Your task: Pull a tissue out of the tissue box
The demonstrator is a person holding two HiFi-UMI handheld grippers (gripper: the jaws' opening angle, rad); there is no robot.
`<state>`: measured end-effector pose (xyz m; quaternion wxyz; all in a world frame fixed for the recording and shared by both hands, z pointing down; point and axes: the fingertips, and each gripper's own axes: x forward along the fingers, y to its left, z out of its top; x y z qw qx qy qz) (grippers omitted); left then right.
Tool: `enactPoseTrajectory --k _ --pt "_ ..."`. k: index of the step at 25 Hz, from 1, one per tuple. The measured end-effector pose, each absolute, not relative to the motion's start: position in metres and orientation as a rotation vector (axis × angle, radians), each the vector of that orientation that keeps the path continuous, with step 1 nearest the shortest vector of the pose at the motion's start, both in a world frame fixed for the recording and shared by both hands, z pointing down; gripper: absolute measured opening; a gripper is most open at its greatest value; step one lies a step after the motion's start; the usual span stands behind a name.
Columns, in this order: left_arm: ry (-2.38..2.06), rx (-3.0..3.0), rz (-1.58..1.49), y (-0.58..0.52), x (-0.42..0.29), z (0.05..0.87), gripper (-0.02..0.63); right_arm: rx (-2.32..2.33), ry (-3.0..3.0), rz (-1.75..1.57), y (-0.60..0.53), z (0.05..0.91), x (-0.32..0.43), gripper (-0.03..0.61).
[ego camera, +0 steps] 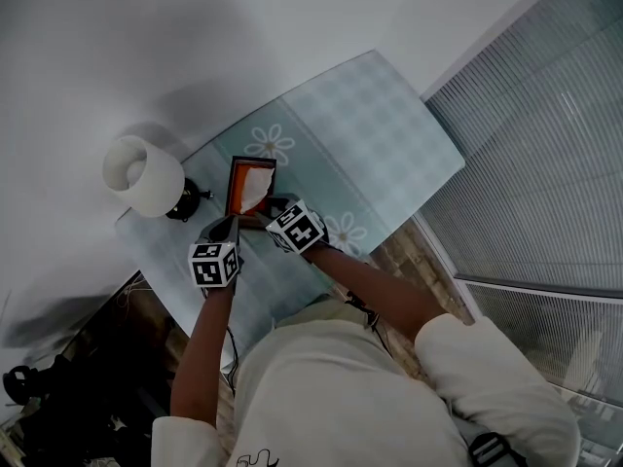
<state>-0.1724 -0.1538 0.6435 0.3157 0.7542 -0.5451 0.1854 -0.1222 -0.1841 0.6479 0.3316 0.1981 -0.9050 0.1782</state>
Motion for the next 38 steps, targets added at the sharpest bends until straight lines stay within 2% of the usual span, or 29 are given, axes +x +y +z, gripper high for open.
enactPoseTrajectory --k 9,18,19,20,21,28,38 --pt "-1.452 1.977 0.477 -0.156 -0.175 0.638 0.008 0.545 -2.322 0.558 -0.198 0.663 -0.130 0.264" --pt "-1.462 1.950 0.461 -0.154 -0.182 0.639 0.006 0.496 -2.260 0.484 -0.197 0.671 -0.145 0.267" --pt "-1.461 1.951 0.460 -0.154 -0.183 0.639 0.006 0.503 -2.258 0.471 -0.197 0.671 -0.144 0.254" --pt "-1.461 1.951 0.458 -0.154 -0.182 0.639 0.006 0.518 -2.259 0.462 -0.198 0.670 -0.142 0.163" --pt "-1.461 1.951 0.457 -0.153 -0.182 0.638 0.008 0.537 -2.261 0.467 -0.199 0.669 -0.140 0.026" --pt "-1.456 1.958 0.455 -0.152 -0.179 0.637 0.008 0.572 -2.286 0.515 -0.198 0.662 -0.135 0.017" --pt "-1.512 2.033 0.450 -0.143 -0.179 0.610 0.008 0.511 -2.405 0.455 -0.173 0.610 -0.125 0.017"
